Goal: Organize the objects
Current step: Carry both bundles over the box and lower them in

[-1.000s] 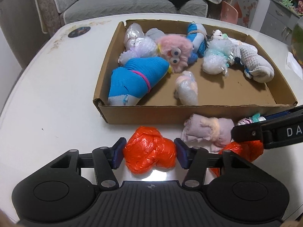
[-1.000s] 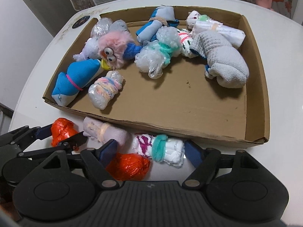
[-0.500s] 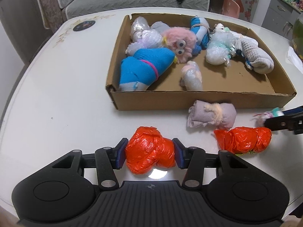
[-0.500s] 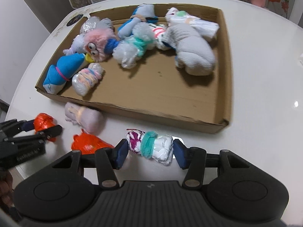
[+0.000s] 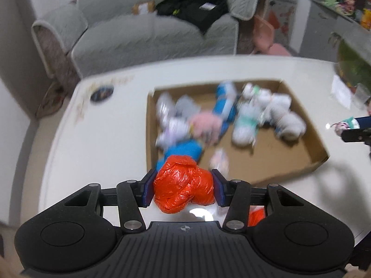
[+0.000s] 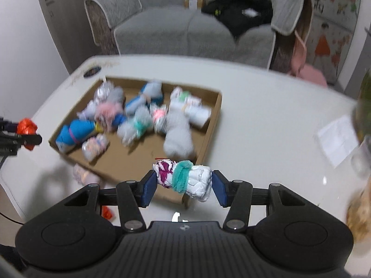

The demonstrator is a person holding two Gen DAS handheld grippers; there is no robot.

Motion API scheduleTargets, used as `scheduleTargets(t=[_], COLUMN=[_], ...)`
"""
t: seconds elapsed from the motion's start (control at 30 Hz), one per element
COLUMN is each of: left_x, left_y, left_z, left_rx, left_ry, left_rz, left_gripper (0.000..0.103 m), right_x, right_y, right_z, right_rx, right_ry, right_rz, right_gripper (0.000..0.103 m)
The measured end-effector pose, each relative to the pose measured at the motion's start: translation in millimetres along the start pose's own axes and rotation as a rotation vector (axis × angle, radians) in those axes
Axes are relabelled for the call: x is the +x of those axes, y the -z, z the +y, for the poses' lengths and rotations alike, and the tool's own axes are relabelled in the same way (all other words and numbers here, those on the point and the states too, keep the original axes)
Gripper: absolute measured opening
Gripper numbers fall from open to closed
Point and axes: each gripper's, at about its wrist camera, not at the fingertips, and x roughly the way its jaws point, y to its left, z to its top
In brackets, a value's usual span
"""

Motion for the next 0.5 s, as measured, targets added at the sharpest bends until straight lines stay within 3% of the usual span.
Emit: scheduleTargets(t=[0.07, 0.23, 0.4, 0.5], left_x=[-5, 5, 17, 30], left_y=[-14, -42, -64, -70], left_z=[-5, -23, -50, -61], left_rx=[0.040, 0.017, 0.080, 0.096], left_ry=[0.013, 0.113, 0.146, 0.164], left_rz=[-0.019, -0.030, -0.043, -0.038], left_gripper=[0.056, 0.056, 0.056, 0.056], right_x=[-2, -2, -4, 5], right_y=[-6, -21, -43, -48], right_z=[0, 12, 33, 41], right_rx=[-0.021, -0.086, -0.194, -0.242], right_ry=[-0.002, -0.034, -0.092, -0.130], right_rz=[-0.031, -0.099, -0.196, -0.206], right_gripper=[0.048, 0.048, 0.048, 0.048])
